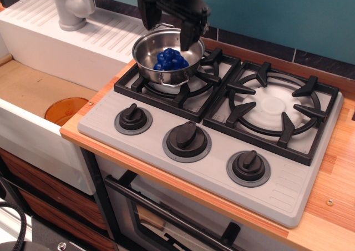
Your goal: Put pan on stove and put blueberry in pan
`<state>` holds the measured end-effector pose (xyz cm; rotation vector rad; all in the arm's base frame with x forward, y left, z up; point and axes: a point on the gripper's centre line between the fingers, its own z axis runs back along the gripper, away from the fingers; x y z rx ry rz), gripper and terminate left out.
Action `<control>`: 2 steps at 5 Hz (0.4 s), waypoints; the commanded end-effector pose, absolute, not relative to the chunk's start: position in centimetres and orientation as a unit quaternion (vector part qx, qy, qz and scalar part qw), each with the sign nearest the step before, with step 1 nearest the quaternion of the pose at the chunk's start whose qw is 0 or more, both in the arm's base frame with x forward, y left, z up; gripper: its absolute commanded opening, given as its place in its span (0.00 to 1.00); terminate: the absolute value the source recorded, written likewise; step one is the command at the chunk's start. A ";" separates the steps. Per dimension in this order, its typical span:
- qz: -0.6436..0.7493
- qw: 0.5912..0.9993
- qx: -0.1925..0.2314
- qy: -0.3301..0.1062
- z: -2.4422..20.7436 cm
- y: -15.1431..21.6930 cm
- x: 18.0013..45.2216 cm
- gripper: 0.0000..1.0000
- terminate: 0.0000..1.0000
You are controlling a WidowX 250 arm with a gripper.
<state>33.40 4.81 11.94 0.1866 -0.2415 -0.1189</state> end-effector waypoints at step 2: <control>-0.047 0.987 0.080 -0.133 15.6 3.1 33.4 1.00 0.00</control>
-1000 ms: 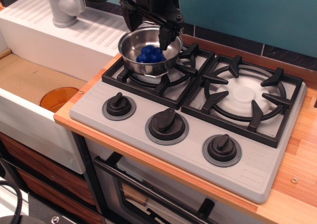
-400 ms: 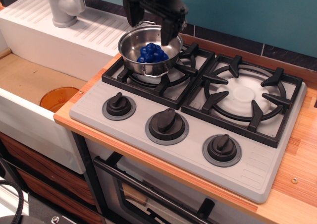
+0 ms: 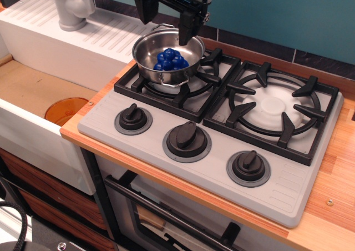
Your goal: Put pan on stove and put blueberry in pan
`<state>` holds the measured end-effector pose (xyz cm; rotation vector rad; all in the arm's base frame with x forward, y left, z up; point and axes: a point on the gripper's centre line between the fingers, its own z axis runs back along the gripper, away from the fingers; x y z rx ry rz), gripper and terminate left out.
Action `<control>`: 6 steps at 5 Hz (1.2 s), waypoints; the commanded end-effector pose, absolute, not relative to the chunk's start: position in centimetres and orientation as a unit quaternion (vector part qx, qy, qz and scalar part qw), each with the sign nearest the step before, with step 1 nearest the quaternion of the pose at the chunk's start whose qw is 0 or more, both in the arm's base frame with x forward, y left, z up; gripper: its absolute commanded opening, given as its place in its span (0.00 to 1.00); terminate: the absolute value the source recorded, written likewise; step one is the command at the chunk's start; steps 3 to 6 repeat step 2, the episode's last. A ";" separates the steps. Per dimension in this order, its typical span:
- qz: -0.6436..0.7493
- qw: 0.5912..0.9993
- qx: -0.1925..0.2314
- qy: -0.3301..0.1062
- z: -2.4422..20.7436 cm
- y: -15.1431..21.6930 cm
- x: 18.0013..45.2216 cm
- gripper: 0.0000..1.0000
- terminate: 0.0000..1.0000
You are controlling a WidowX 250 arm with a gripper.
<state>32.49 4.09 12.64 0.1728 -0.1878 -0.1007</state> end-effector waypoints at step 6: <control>-0.056 0.987 0.059 -0.138 14.7 2.9 34.4 1.00 1.00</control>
